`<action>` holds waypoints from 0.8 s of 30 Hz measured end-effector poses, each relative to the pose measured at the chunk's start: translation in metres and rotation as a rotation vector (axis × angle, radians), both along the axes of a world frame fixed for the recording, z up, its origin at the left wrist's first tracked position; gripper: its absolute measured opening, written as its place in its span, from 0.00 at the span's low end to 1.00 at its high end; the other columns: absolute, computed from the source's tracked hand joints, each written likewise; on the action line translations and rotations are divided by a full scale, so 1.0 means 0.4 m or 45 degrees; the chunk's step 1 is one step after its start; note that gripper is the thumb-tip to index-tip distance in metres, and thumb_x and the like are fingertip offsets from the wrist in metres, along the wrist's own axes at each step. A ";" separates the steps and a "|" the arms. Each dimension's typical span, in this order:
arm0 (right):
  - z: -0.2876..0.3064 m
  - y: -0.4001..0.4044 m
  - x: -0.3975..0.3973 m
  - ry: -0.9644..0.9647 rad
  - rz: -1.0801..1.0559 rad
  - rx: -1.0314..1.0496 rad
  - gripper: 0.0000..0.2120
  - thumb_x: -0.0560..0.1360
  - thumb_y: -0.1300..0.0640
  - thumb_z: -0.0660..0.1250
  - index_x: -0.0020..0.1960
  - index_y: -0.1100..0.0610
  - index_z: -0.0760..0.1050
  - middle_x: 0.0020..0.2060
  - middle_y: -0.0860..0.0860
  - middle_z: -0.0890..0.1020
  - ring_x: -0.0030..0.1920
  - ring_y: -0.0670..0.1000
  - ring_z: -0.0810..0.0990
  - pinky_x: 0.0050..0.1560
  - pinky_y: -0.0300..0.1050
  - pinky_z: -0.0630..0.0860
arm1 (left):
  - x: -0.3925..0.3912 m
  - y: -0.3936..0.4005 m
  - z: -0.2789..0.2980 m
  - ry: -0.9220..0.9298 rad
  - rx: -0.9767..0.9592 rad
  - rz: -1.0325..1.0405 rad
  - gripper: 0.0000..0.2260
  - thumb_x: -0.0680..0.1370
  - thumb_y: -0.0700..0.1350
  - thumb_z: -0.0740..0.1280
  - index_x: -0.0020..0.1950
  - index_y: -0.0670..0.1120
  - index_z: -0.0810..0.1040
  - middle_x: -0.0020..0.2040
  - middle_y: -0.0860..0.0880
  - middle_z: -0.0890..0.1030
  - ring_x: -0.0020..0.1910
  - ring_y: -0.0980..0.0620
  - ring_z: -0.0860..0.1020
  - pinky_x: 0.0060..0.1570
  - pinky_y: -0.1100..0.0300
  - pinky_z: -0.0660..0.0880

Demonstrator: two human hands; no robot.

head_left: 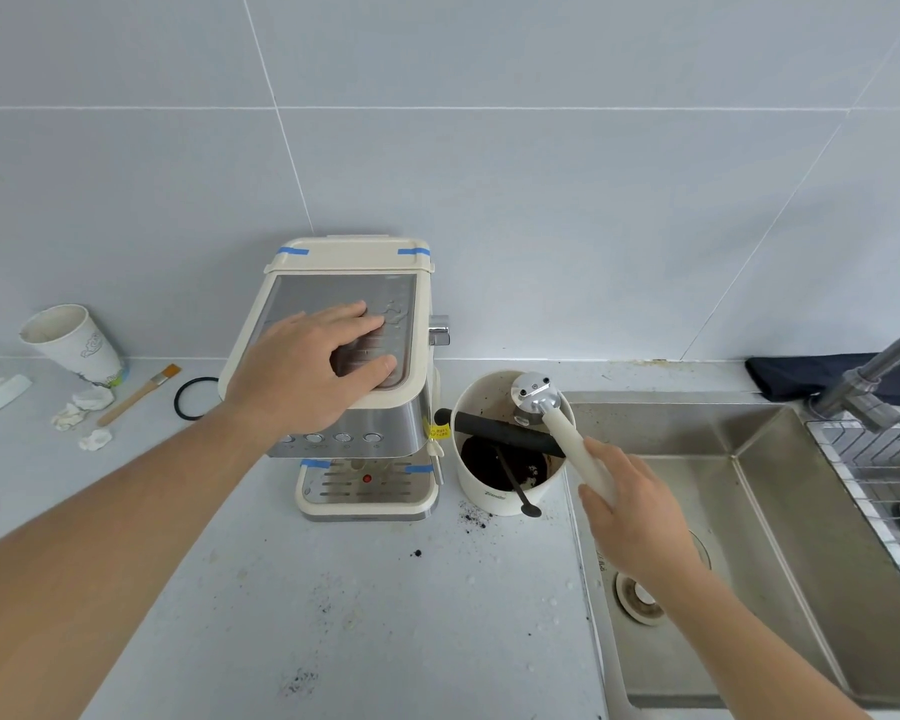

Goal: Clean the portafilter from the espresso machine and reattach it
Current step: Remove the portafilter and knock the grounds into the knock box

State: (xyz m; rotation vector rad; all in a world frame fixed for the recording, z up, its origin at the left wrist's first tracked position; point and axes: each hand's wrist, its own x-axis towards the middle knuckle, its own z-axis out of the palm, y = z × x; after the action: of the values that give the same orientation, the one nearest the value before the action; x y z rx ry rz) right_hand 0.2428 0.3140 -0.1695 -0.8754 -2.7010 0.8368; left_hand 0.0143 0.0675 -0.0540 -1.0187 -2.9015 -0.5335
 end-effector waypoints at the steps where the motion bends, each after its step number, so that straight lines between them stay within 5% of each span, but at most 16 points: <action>1: 0.000 -0.001 0.002 0.025 -0.006 -0.011 0.23 0.76 0.56 0.65 0.70 0.48 0.68 0.47 0.48 0.76 0.40 0.51 0.76 0.37 0.46 0.73 | -0.001 0.000 -0.001 -0.001 -0.001 -0.002 0.25 0.75 0.66 0.60 0.72 0.61 0.70 0.75 0.60 0.67 0.73 0.47 0.67 0.72 0.46 0.62; 24: -0.011 -0.011 0.008 0.027 -0.035 -0.067 0.23 0.76 0.56 0.65 0.70 0.49 0.68 0.53 0.49 0.78 0.44 0.51 0.75 0.42 0.45 0.71 | -0.014 -0.004 -0.017 -0.016 0.032 0.016 0.30 0.71 0.72 0.55 0.70 0.63 0.71 0.74 0.61 0.68 0.72 0.47 0.69 0.71 0.43 0.65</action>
State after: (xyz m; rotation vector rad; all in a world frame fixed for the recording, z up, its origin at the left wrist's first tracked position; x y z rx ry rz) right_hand 0.2459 0.3097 -0.1741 -0.9069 -2.6537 0.9099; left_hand 0.0085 0.0657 -0.0609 -0.9966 -2.9022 -0.5761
